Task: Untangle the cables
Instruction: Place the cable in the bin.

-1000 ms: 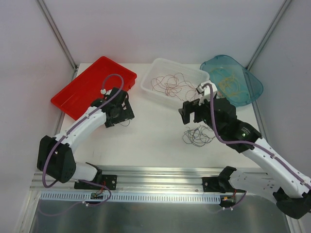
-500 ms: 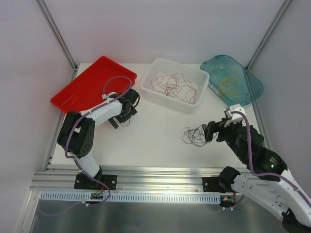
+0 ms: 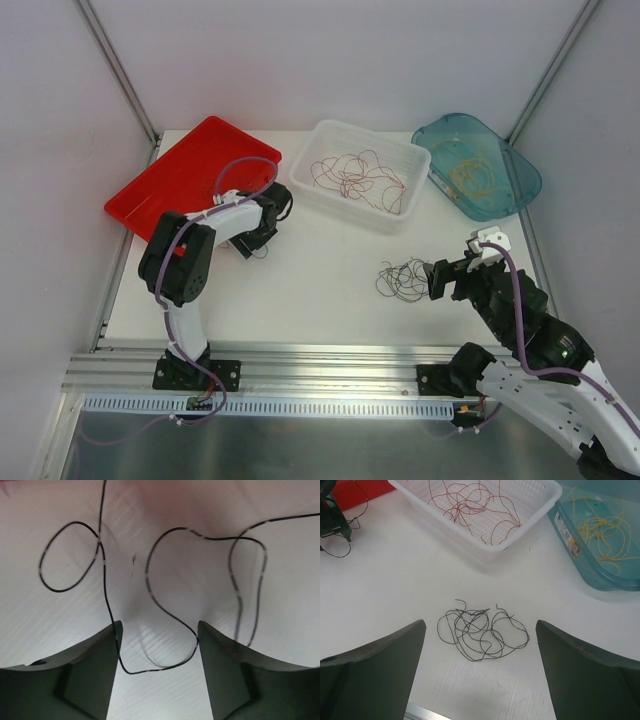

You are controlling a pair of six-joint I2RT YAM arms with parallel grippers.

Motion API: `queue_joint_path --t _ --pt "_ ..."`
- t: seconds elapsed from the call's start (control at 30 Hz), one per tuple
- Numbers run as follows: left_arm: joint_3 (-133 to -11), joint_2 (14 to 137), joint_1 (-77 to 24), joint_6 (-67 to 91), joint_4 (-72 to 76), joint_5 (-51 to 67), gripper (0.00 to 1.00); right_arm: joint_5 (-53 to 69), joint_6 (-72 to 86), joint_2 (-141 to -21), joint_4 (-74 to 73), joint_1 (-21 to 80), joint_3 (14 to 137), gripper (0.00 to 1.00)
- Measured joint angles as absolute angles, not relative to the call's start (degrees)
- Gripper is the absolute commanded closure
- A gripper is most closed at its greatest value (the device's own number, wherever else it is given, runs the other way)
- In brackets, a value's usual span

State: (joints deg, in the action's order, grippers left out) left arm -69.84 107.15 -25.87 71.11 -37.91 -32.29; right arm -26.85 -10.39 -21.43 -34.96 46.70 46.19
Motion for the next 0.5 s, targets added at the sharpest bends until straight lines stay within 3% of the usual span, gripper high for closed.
queue_joint_path --t 0.07,0.2,0.23,0.5 --pt "-70.1 107.5 -25.5 71.0 -37.9 -32.5 0.47 -26.9 -10.6 -21.3 -35.0 46.7 46.1 0.03" --pt "-70.3 108.2 -25.0 71.0 -37.9 -33.1 0.91 -26.8 -10.7 -21.3 -35.0 46.7 46.0 0.03" --pt "-70.4 108.4 -25.0 71.0 -37.8 -33.3 0.96 -26.8 -10.7 -21.3 -35.0 46.7 46.0 0.03" --pt "-70.4 106.8 -25.0 64.5 -38.0 -33.3 1.00 -26.8 -10.8 -21.3 -35.0 46.7 46.0 0.03"
